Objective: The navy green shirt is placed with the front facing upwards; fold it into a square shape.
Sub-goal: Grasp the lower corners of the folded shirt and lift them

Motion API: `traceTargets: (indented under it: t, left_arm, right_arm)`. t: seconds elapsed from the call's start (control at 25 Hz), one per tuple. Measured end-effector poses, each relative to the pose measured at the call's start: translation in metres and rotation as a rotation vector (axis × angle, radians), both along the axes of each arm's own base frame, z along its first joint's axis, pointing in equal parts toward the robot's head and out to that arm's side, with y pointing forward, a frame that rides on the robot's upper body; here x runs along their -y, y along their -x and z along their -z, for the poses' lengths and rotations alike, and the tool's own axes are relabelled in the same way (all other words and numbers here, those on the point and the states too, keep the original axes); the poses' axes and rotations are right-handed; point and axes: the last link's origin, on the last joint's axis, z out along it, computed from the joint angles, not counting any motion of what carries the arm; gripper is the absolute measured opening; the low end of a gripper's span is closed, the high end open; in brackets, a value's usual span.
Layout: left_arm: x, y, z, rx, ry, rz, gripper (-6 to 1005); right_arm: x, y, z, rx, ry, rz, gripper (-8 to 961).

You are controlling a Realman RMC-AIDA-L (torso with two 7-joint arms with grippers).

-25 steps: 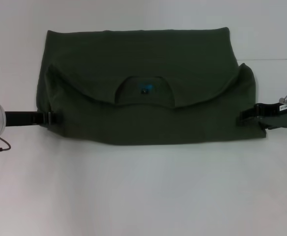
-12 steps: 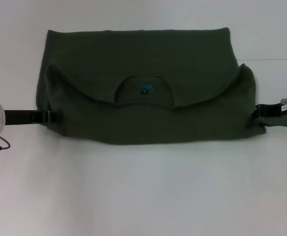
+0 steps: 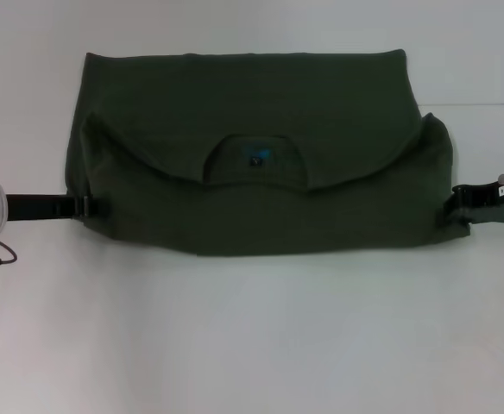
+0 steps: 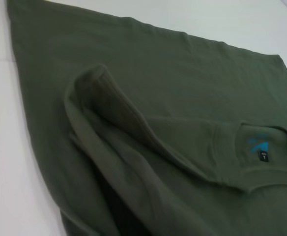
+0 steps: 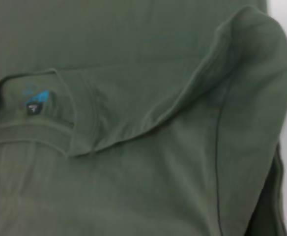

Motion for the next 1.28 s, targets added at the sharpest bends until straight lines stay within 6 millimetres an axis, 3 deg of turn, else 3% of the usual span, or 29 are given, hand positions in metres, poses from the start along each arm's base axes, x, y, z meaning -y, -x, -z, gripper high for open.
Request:
traceTargets:
  t: [0.36, 0.76, 1.28]
  left_arm:
    - [0.021, 0.005, -0.019, 0.059, 0.085, -0.019, 27]
    - [0.066, 0.015, -0.040, 0.048, 0.309, -0.102, 28]
    - [0.111, 0.014, -0.037, 0.084, 0.583, -0.148, 28]
  right_arm:
    - [0.023, 0.002, -0.002, -0.033, 0.148, -0.007, 66]
    - [0.062, -0.001, -0.010, -0.036, 0.379, -0.009, 65]
    - [0.094, -0.007, -0.004, -0.014, 0.601, -0.044, 66]
